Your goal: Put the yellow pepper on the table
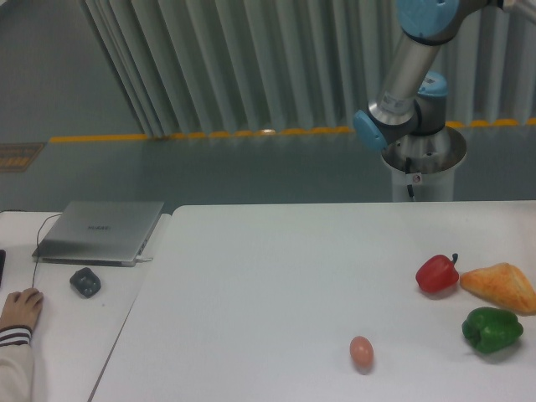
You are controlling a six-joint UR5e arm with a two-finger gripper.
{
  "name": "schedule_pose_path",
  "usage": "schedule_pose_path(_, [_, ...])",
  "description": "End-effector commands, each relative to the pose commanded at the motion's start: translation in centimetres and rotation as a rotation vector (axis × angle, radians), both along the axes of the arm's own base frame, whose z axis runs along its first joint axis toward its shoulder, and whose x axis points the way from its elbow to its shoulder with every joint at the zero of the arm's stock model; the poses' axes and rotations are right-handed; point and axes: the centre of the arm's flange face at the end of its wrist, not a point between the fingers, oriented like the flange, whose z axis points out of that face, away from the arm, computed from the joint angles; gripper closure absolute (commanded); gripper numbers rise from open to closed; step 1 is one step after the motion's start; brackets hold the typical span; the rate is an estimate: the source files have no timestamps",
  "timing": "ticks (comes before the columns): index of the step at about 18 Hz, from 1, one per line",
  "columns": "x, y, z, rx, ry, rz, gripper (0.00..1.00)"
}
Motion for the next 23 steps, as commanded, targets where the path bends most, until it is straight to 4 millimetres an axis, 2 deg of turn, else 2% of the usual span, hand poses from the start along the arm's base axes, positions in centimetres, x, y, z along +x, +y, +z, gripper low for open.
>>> schedule_pose_path(12, [-0.6,0.2,-2.4,-0.005,-0.016,0.025,0.00])
schedule_pose_path(16, [-0.5,1.0,-3.8,-0.011,-0.038,0.048,0.00])
schedule_pose_path(20, [-0.4,1.5,-4.4,-0.015,-0.045,0.057,0.00])
schedule_pose_path(21, [-0.3,1.6,-4.3,-0.014,-0.042,0.056,0.05])
schedule_pose_path(22, [-0.4,1.7,-4.2,-0.012,-0.035,0.054,0.17])
schedule_pose_path(23, [-0.5,1.7,-4.3,-0.012,-0.032,0.045,0.35])
